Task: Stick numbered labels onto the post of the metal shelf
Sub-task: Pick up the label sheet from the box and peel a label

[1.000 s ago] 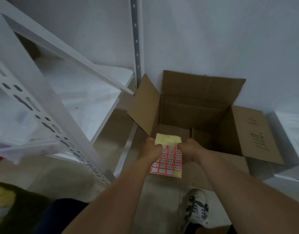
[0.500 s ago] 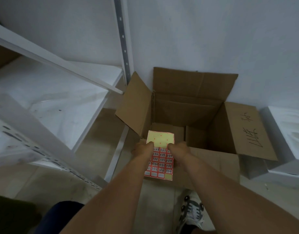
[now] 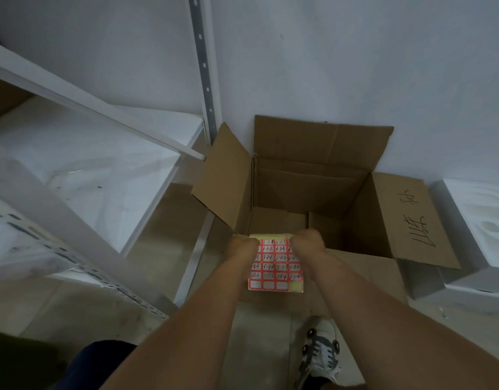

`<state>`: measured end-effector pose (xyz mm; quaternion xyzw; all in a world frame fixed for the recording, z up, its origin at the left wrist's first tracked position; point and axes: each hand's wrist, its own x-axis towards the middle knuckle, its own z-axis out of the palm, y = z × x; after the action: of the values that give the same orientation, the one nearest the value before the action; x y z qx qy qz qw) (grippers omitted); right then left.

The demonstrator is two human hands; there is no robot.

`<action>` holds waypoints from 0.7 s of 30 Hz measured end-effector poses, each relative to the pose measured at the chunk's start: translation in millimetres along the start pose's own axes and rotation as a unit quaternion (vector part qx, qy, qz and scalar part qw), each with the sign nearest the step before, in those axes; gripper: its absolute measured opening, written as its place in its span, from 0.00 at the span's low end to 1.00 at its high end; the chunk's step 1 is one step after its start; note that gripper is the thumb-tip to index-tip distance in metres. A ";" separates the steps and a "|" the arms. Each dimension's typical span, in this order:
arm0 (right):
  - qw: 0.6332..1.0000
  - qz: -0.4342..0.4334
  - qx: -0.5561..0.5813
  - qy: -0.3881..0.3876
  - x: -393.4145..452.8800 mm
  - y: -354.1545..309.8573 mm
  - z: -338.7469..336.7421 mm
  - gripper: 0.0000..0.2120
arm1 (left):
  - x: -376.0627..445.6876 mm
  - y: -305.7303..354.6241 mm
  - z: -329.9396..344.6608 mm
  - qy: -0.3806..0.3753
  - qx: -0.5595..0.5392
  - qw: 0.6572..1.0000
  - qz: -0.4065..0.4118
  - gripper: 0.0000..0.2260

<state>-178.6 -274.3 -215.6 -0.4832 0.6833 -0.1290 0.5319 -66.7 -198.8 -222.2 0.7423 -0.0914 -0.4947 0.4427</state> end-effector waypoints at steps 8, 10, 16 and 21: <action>0.972 -0.187 0.145 -0.002 -78.9 -75.8 -34.5 0.21 | -65.8 71.9 -29.8 -0.009 -0.118 0.980 0.160 0.07; 0.961 -0.228 0.154 -0.005 -102.5 -85.1 -42.0 0.21 | -88.8 83.9 -43.4 -0.002 -0.114 0.974 0.198 0.06; 0.942 -0.299 0.149 -0.037 -172.4 -82.7 -62.9 0.09 | -151.3 91.4 -75.5 -0.001 -0.103 0.954 0.281 0.06; 0.924 -0.366 0.106 -0.029 -216.5 -63.7 -67.7 0.05 | -187.8 92.6 -99.7 -0.116 -0.053 0.945 0.300 0.14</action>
<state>-210.0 -156.4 -14.2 -0.6438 0.4260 -0.3723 0.5153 -50.2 -89.3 -18.4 0.5932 -0.3345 -0.4261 0.5955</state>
